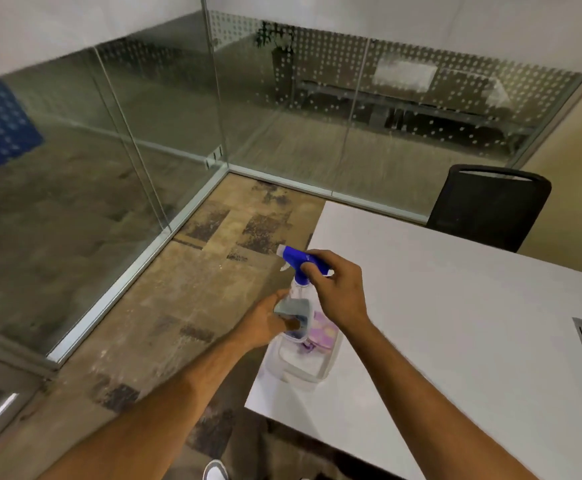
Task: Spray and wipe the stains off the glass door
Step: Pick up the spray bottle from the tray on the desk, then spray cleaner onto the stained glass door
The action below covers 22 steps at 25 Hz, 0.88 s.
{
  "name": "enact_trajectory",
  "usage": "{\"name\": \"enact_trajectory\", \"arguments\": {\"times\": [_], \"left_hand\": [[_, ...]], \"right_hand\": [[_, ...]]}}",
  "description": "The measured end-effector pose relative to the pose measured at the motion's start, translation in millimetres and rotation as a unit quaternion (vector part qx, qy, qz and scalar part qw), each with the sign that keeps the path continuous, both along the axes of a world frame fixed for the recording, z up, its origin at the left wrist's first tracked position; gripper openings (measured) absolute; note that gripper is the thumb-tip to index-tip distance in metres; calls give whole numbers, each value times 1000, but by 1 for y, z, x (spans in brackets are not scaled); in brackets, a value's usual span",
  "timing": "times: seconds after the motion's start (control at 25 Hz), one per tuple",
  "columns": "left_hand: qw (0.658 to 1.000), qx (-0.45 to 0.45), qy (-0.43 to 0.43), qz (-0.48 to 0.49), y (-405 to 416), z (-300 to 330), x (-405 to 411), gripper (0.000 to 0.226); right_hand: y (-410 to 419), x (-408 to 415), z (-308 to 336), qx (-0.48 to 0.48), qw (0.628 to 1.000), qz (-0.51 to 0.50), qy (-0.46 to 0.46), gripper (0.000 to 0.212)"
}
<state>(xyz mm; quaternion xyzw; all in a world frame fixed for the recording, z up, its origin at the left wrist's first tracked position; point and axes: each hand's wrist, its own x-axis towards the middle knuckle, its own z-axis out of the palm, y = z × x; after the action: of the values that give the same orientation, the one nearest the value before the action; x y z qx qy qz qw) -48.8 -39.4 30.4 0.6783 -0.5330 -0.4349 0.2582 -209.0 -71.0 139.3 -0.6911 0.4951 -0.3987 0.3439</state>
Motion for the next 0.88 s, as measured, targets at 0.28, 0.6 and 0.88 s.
{"name": "enact_trajectory", "arguments": {"times": [0.28,0.6,0.88], "left_hand": [[981,-78,-4,178,59,54,54,112],[941,-147,23,305,157,73,148,161],[915,-161,-8,370,254,104,238,102]], "right_hand": [[18,88,61,-23,992,60,-106,25],[86,197,105,-31,973,151,-171,30],[166,299,131,-1,945,242,-220,18]]}}
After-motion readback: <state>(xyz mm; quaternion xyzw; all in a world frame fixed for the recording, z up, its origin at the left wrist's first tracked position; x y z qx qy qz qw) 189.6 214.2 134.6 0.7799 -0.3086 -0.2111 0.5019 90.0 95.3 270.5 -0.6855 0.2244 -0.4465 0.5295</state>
